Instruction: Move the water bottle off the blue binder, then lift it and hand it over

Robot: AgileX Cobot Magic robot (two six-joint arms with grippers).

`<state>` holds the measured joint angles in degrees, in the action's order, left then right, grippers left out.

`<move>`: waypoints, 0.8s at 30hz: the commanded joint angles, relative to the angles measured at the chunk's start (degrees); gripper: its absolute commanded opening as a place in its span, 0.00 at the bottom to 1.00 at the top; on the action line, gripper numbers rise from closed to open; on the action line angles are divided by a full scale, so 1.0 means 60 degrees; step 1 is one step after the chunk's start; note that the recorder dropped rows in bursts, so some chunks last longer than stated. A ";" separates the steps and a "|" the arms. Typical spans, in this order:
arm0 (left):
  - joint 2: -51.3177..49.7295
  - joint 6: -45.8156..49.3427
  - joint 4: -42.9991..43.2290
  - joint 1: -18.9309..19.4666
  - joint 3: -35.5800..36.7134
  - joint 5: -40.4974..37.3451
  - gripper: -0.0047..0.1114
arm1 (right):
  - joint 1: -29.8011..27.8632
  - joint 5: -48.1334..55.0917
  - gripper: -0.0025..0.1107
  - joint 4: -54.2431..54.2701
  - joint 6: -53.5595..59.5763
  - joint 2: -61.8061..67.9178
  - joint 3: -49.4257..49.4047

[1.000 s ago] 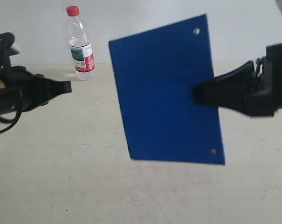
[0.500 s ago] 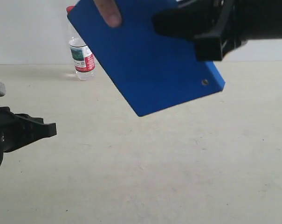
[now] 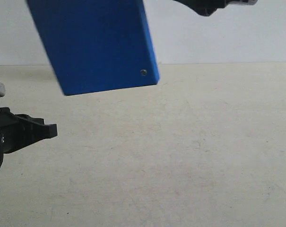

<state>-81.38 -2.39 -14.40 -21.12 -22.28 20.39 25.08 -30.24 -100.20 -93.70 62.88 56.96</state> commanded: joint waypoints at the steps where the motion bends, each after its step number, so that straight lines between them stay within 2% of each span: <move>1: 0.0915 0.0399 -0.0963 -0.0010 0.0050 0.0501 0.08 | -0.0094 0.2822 0.40 0.0042 -0.0042 -0.1737 0.0401; 2: 0.1577 0.0947 -0.1262 -0.0010 0.0050 0.0852 0.08 | -0.0094 0.4249 0.28 0.0042 -0.0042 -0.2767 0.0389; 5: 0.2942 0.2601 -0.1400 -0.0010 0.0050 0.1494 0.08 | -0.0094 0.6088 0.02 0.0042 -0.0042 -0.4456 0.0114; 9: 0.4447 0.4951 -0.1575 -0.0010 0.0065 0.1379 0.08 | -0.0094 0.5850 0.02 0.1509 0.0003 -0.6554 -0.1112; 13: 0.5288 0.6748 -0.2066 -0.0010 0.0065 0.0237 0.08 | -0.0094 0.5040 0.02 0.2908 -0.0168 -0.7996 -0.4024; 16: 0.5500 0.6982 -0.2252 -0.0010 0.0065 -0.0587 0.08 | -0.0094 0.5300 0.02 0.3184 -0.0308 -0.7838 -0.6194; 19: 0.5502 0.6982 -0.2252 -0.0010 0.0065 -0.0837 0.08 | -0.0094 0.5950 0.02 0.3182 -0.0437 -0.6998 -0.7641; 24: 0.5502 0.6870 -0.2313 -0.0010 0.0065 -0.0941 0.08 | -0.0094 0.6872 0.02 0.3267 -0.1418 -0.5412 -0.8518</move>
<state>-48.73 39.20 -27.43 -21.12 -22.16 15.45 24.62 7.86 -81.01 -98.28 26.49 7.32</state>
